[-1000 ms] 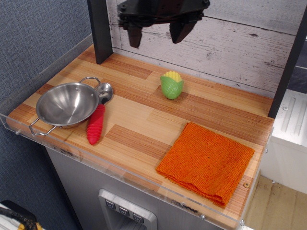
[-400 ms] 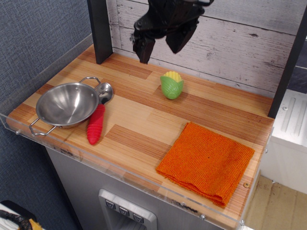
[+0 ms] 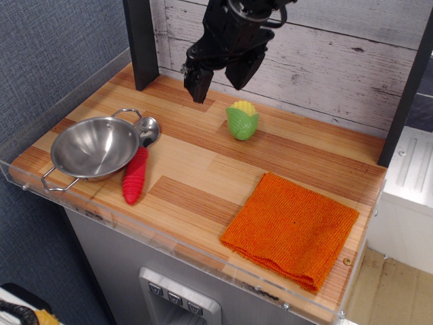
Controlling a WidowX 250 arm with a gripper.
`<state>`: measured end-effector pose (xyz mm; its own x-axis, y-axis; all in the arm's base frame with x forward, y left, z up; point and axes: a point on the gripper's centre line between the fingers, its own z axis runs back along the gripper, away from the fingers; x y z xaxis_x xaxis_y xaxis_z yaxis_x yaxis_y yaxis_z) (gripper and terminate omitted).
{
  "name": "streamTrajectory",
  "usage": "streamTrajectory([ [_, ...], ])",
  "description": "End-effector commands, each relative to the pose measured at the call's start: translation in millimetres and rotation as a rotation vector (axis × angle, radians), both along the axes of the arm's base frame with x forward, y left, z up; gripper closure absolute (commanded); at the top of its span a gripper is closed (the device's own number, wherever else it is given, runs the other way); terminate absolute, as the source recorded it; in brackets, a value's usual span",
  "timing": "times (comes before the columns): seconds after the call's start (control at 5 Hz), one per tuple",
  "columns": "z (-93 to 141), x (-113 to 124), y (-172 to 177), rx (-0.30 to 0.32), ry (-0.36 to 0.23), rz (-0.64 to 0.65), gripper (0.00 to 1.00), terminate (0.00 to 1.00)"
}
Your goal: Put the corn on the towels left edge
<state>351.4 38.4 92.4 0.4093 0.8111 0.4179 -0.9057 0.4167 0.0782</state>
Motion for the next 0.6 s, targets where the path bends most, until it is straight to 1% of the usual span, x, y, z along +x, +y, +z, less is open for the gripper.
streamTrajectory([
  [0.0, -13, 16, 1, -0.037, -0.029, -0.058, 0.0, 0.0],
  [0.2, -21, 24, -8, -0.124, -0.059, -0.165, 0.0, 0.0],
  [0.4, -22, 26, -14, -0.16, -0.092, -0.212, 0.0, 0.0],
])
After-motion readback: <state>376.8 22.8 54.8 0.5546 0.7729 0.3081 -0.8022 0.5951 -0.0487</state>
